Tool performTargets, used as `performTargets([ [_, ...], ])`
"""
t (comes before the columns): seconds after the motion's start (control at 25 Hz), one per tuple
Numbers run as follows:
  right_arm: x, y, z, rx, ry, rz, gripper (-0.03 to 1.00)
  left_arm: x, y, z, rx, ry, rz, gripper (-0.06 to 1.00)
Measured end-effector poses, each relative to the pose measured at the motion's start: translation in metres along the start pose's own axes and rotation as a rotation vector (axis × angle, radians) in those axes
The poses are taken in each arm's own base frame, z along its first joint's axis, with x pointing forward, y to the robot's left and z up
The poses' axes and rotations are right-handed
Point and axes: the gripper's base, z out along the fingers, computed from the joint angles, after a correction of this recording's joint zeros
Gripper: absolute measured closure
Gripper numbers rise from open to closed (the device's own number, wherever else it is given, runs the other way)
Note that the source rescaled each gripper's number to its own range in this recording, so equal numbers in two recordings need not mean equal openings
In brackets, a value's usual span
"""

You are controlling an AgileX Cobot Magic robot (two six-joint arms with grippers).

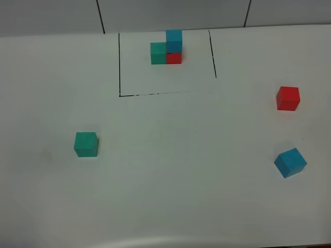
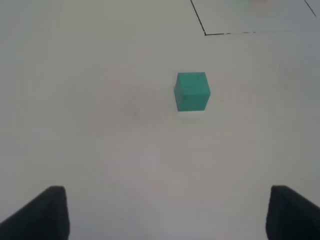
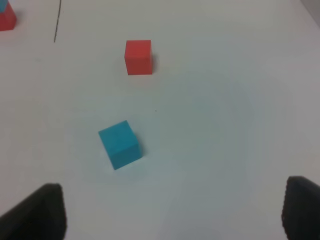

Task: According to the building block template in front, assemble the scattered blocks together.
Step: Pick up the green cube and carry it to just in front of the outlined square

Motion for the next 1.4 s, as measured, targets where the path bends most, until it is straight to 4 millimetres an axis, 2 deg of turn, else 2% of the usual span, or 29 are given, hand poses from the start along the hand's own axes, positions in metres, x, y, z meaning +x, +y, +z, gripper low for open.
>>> performTargets([
  [1.4, 0.0, 0.0, 0.0, 0.0, 0.0, 0.0, 0.09, 0.0, 0.0, 0.0, 0.0, 0.0, 0.0, 0.11],
])
